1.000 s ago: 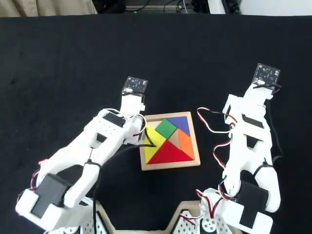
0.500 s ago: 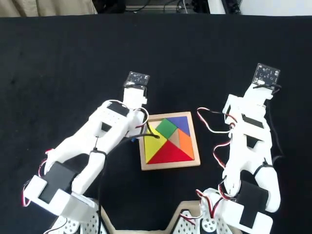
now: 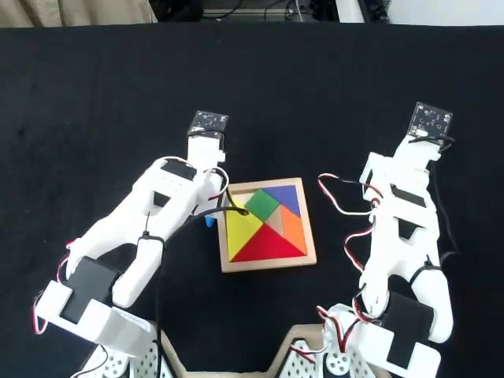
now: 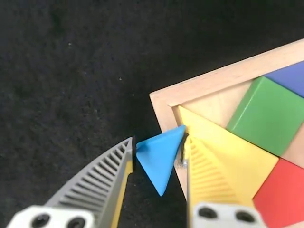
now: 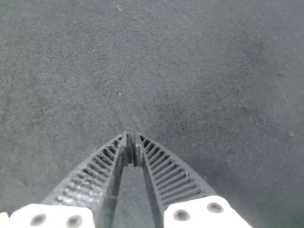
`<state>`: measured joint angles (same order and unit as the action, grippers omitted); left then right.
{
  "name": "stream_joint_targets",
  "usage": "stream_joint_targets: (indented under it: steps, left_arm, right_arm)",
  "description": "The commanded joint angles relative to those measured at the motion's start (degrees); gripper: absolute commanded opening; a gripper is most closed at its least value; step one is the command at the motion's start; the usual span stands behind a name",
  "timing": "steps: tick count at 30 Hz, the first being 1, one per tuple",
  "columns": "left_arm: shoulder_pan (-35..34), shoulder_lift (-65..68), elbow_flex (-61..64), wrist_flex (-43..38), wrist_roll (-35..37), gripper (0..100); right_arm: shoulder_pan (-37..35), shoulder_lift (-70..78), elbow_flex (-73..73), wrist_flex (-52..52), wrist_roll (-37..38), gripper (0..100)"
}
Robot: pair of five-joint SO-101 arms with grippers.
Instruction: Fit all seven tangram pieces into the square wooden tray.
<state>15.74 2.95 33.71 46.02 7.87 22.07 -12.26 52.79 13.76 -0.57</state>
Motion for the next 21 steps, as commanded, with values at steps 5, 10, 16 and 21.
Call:
stream_joint_targets:
  steps: [5, 10, 16, 21]
  left_arm:
    - [-4.9, -8.2, 4.8, 0.9, -1.1, 17]
    - [-6.8, -15.3, 9.5, -0.4, -1.3, 17]
    - [-9.8, -15.8, 11.4, -0.7, -4.2, 17]
    - [-11.5, -16.4, 11.4, 0.4, -4.2, 17]
  right_arm:
    - [0.4, -2.3, -0.7, -1.1, -0.1, 1.1]
    - [0.0, -2.3, -0.7, -1.1, -0.1, 1.1]
    - [-0.2, -2.3, -0.7, -1.1, 0.0, 1.1]
    - [-0.2, -2.3, -0.7, -1.1, 0.0, 1.1]
